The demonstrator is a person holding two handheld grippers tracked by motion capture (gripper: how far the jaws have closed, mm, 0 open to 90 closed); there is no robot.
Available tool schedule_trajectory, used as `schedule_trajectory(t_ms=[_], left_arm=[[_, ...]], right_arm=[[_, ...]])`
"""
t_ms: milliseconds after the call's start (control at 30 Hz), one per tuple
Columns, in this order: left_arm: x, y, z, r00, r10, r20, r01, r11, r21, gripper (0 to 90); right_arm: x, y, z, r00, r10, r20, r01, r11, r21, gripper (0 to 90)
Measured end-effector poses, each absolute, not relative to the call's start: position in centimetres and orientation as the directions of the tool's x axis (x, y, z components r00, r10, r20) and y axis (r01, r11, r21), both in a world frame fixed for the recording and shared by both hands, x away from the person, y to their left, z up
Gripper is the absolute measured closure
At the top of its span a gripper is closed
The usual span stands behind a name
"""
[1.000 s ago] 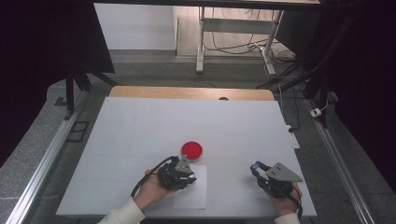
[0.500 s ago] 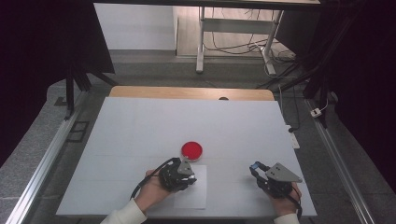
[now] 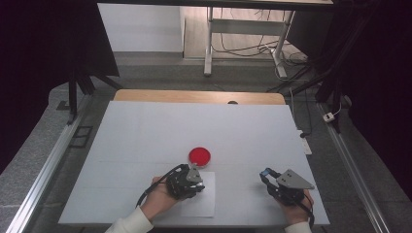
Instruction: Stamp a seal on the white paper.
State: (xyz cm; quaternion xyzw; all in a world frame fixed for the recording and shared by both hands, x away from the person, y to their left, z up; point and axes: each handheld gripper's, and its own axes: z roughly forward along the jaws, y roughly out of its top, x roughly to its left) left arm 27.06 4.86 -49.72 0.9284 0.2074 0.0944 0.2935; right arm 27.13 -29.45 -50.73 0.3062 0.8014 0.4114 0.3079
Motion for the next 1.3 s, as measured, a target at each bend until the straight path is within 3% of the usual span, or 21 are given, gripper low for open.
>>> schedule_trajectory(t_ms=[1067, 1300], left_arm=[[27.1, 5.5, -50.0, 0.897, 0.441, 0.029, 0.331, -0.714, 0.617, 75.8], [27.3, 6.3, -49.2, 0.899, 0.438, -0.014, 0.333, -0.663, 0.670, 75.6]], right_arm=[[27.2, -29.5, -50.8, -0.625, 0.742, -0.241, 0.239, 0.476, 0.846, 65.1], [27.2, -29.5, -50.8, -0.625, 0.742, -0.243, 0.238, 0.478, 0.846, 65.1]])
